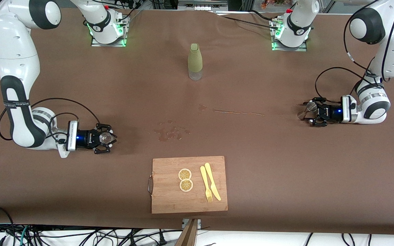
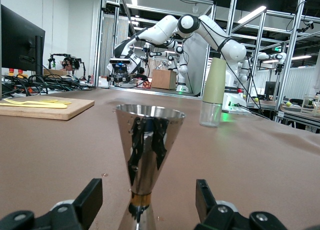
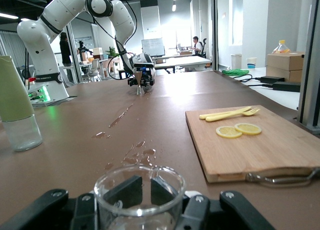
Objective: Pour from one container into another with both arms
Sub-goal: 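Grasp the glass cup with the right gripper while the left gripper grasps the jigger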
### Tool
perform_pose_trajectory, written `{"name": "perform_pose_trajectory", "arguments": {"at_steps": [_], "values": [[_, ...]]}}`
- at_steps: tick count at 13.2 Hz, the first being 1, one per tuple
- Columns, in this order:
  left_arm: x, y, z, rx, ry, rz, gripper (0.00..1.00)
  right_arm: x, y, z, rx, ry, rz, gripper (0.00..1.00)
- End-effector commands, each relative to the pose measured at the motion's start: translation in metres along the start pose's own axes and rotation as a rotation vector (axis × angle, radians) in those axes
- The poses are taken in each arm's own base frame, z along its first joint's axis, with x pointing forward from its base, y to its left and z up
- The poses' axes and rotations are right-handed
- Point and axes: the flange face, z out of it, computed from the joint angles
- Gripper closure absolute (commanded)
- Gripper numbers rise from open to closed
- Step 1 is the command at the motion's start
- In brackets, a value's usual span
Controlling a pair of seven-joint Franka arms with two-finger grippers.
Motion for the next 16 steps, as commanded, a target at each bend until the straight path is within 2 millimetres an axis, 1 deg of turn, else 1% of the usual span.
{"name": "perform_pose_trajectory", "arguments": {"at_steps": [1, 2, 3, 4, 6, 9, 11, 12, 14, 15, 16], "values": [[0.004, 0.006, -0.002, -0.023, -0.005, 0.102, 0.17, 0.041, -0.006, -0.002, -0.042, -0.031, 0.01, 0.82], [0.004, 0.006, -0.002, -0.023, -0.005, 0.102, 0.21, 0.053, -0.008, -0.001, -0.052, -0.046, 0.013, 0.82], [0.004, 0.007, -0.002, -0.023, -0.006, 0.102, 0.28, 0.058, -0.013, 0.002, -0.052, -0.049, 0.027, 0.82], [0.004, 0.007, -0.002, -0.023, -0.006, 0.102, 0.33, 0.067, -0.016, 0.007, -0.051, -0.044, 0.027, 0.82], [0.002, 0.007, -0.001, -0.024, -0.005, 0.099, 0.34, 0.071, -0.021, 0.01, -0.058, -0.044, 0.032, 0.82], [0.004, 0.007, -0.005, -0.03, -0.012, 0.1, 0.34, 0.074, -0.021, 0.011, -0.059, -0.046, 0.029, 0.82], [0.005, 0.007, -0.006, -0.031, -0.015, 0.1, 0.34, 0.087, -0.021, 0.011, -0.066, -0.054, 0.036, 0.82], [0.005, 0.007, -0.006, -0.032, -0.015, 0.101, 0.36, 0.094, -0.021, 0.01, -0.068, -0.054, 0.048, 0.82], [0.004, 0.008, -0.006, -0.032, -0.015, 0.1, 0.49, 0.102, -0.022, 0.008, -0.079, -0.062, 0.065, 0.82], [0.003, 0.01, -0.008, -0.037, -0.02, 0.094, 0.54, 0.102, -0.022, 0.008, -0.079, -0.062, 0.072, 0.82], [0.002, 0.011, -0.008, -0.039, -0.021, 0.093, 0.62, 0.103, -0.022, 0.008, -0.08, -0.061, 0.073, 0.82]]}}
